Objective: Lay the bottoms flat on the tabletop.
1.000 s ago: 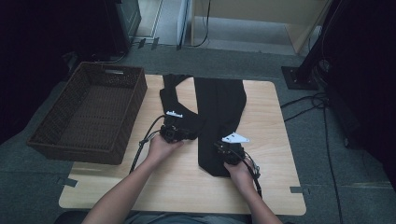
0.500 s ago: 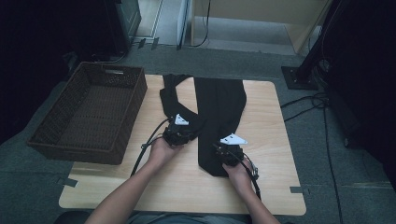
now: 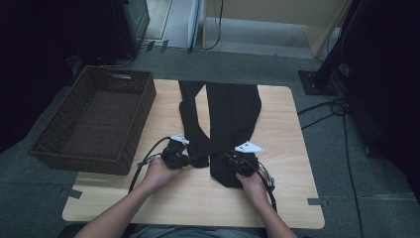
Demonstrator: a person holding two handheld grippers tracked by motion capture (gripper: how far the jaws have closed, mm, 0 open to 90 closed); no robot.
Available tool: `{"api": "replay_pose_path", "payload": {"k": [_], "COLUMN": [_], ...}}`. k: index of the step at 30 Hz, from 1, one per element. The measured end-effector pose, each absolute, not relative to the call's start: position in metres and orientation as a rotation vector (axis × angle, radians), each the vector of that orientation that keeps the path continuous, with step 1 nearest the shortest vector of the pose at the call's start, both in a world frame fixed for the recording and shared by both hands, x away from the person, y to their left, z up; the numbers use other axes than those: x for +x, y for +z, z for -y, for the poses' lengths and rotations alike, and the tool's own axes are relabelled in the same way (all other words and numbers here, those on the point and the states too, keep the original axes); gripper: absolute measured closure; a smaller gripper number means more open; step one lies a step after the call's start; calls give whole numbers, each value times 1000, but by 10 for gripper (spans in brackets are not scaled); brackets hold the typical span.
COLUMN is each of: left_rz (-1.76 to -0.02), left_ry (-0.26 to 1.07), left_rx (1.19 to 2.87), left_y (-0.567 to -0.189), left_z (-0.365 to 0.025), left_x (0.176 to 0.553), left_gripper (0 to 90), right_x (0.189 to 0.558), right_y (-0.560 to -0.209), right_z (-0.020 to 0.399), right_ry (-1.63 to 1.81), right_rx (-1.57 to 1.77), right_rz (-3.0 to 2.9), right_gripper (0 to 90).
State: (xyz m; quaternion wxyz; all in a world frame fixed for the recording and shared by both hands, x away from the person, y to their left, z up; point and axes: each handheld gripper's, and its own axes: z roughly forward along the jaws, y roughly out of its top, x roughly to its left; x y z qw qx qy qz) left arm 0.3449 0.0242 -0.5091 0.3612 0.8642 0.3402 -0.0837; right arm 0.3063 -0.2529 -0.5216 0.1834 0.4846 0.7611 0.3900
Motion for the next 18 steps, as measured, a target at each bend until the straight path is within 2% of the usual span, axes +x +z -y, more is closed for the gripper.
{"api": "replay_pose_path", "payload": {"k": [5,14,15,16,18], "left_rz": [-856,-846,-848,-849,-851], "left_ry": [-281,-303,-305,-307,-304], "left_rx": [2244,2243,2241,2240,2234], "left_y": [-509,-510,-510,-510,-510], "left_z": [-38,-44,-44,-44,-45], "left_x": [333,329,329,329,329], "left_gripper": [897,897,896,897,896], "right_x": [310,324,326,327,328], "right_y": [-520,-518,-519,-520,-521], "right_z": [252,248,247,246,245], "right_ry": [1095,1088,1090,1080,1050], "right_rx": [1365,1390,1374,1371,1328], "right_rz": [-2176,-2187,-2174,-2163,-2156], "right_gripper": [641,552,581,650,671]}}
